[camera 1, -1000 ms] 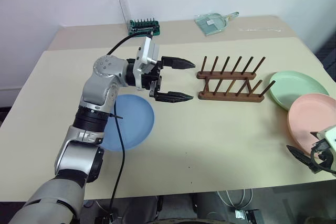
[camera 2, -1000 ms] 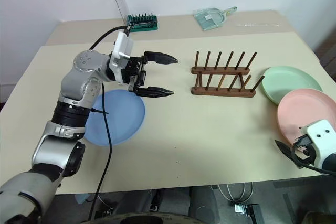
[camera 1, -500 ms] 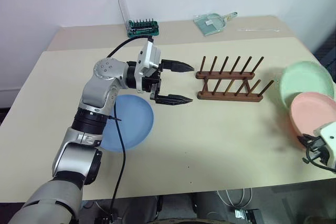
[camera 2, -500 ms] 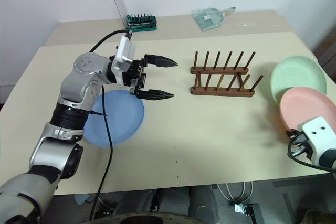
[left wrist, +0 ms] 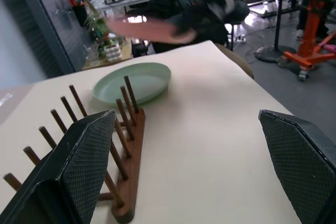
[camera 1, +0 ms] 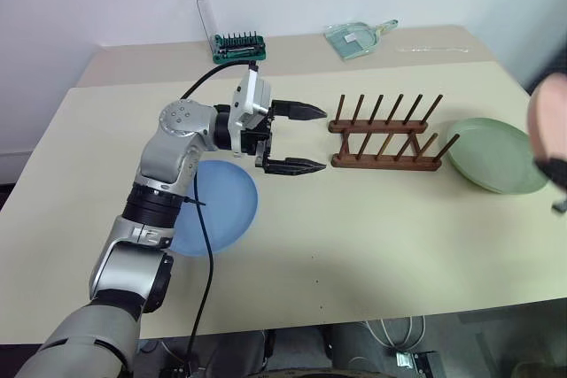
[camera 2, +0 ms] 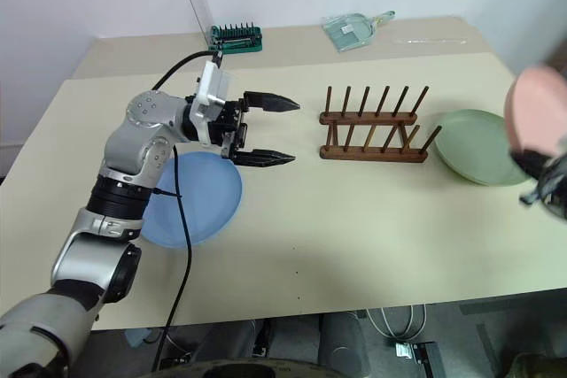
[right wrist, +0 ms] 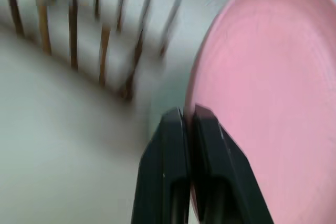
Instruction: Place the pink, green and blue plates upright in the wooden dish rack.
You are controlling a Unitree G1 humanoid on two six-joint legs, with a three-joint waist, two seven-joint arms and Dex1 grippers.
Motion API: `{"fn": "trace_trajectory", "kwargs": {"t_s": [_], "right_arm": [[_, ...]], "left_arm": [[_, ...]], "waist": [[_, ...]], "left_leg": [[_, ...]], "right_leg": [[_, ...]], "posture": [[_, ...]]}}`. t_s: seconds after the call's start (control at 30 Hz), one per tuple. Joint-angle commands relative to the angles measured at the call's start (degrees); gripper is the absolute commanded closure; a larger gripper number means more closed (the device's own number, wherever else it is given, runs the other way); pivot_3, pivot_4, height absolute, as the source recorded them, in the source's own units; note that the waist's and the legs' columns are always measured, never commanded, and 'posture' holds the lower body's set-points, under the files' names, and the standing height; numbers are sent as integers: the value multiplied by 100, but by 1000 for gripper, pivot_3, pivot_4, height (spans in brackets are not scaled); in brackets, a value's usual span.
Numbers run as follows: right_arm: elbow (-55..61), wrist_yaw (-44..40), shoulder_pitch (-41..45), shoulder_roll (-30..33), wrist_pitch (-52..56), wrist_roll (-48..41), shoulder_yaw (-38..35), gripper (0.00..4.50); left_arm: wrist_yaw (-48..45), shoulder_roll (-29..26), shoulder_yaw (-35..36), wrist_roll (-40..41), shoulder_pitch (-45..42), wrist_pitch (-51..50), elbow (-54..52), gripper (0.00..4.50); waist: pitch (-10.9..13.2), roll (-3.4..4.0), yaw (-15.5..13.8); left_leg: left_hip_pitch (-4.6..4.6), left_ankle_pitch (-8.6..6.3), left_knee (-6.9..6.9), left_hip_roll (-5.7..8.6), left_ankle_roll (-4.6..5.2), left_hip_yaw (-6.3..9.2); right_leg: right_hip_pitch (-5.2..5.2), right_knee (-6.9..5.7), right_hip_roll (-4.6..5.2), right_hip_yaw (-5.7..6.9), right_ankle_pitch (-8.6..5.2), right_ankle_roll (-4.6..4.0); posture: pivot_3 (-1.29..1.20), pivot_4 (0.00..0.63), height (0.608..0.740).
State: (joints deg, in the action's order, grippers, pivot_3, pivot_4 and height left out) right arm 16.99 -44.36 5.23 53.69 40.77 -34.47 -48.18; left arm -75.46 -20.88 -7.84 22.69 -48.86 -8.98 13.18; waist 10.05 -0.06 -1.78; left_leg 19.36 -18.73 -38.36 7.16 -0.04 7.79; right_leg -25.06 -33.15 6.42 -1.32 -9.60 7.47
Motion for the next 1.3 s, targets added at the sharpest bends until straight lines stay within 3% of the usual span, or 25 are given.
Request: {"fn": "trace_trajectory", "kwargs": {"t_s": [0.03,0.33,0.8,1.3], "right_arm": [[-350,189,1107,-130,572,-1506,-225,4448],[-2794,-369,2794,-109,1385,-2833,272,4448],[-4446,-1982,3398,234,1259,-2200,1493,4448],[-5027,-2494,3335,234,1021,-1574,1689,4448]], "left_arm": [[401,64,142,-275,-156,430,213,0],[611,-19,124,-307,63,357,-99,0],[892,-264,186,-197,520,-5,-811,0],[822,-339,153,-210,499,-11,-810,0]], "waist": [[5,-11,-27],[1,-7,-35],[-3,-1,62],[-4,1,105]], "left_leg": [[0,0,1,-3,0,4],[14,-6,0,6,10,1],[14,-4,6,-1,7,-8],[15,-3,6,0,5,-10]], "right_leg": [[0,3,-2,2,1,-1],[-13,7,6,5,11,0],[-23,-1,1,-1,14,-3],[-28,-2,2,-1,14,-3]], "posture": [[0,150,740],[0,150,740],[0,150,740],[0,150,740]]}}
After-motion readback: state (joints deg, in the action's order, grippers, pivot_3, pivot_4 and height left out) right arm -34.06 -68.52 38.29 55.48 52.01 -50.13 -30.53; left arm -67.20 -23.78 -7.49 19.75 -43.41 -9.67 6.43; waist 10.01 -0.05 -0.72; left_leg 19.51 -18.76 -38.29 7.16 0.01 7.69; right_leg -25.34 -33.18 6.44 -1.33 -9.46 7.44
